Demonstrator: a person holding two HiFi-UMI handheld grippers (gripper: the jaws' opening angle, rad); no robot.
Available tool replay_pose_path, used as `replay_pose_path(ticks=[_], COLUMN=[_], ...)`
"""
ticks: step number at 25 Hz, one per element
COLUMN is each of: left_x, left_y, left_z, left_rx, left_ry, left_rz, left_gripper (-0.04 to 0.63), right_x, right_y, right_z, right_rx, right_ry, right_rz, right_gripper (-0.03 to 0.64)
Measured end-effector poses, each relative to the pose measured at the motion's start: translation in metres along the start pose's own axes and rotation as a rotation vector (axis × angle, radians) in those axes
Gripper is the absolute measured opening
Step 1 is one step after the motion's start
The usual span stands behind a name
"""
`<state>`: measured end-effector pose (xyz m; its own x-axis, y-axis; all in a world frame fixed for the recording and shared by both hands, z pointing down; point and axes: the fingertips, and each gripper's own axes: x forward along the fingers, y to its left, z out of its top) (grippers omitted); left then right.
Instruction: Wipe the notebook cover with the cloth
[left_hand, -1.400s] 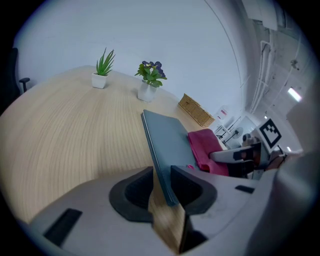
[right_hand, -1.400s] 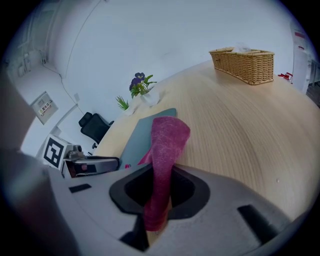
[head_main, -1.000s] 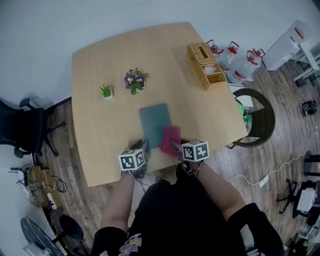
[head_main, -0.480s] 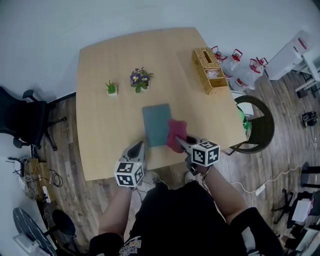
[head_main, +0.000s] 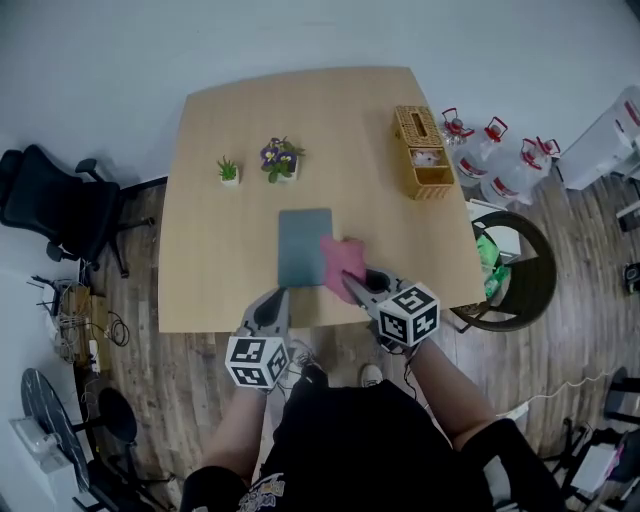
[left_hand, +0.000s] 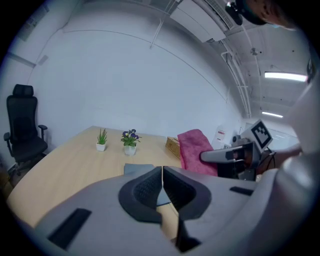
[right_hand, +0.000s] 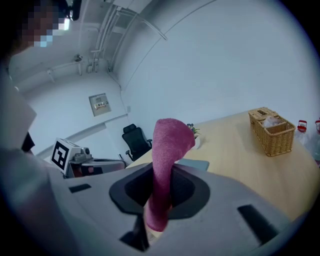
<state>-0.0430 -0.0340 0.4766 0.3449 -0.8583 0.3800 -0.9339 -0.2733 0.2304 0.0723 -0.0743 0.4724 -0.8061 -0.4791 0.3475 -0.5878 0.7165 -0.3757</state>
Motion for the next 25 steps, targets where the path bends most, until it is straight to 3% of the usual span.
replay_pose_path(ticks=[14,25], left_x=[-0.058,-0.112], left_y=[-0.111,-0.110], left_z=[-0.040,-0.046], left_rx=[-0.065,-0.060], left_ry=[-0.047,-0.066], left_rz=[0.170,0.214], left_gripper=[0.009,0.009], right_x=[-0.092,-0.087], right_y=[0.014,0.063], right_z=[-0.033,-0.045], right_rx=[-0.042,-0.033], right_ry=[0.009,0.002], right_rz=[0.198,0.267], right_gripper=[0.069,0.067])
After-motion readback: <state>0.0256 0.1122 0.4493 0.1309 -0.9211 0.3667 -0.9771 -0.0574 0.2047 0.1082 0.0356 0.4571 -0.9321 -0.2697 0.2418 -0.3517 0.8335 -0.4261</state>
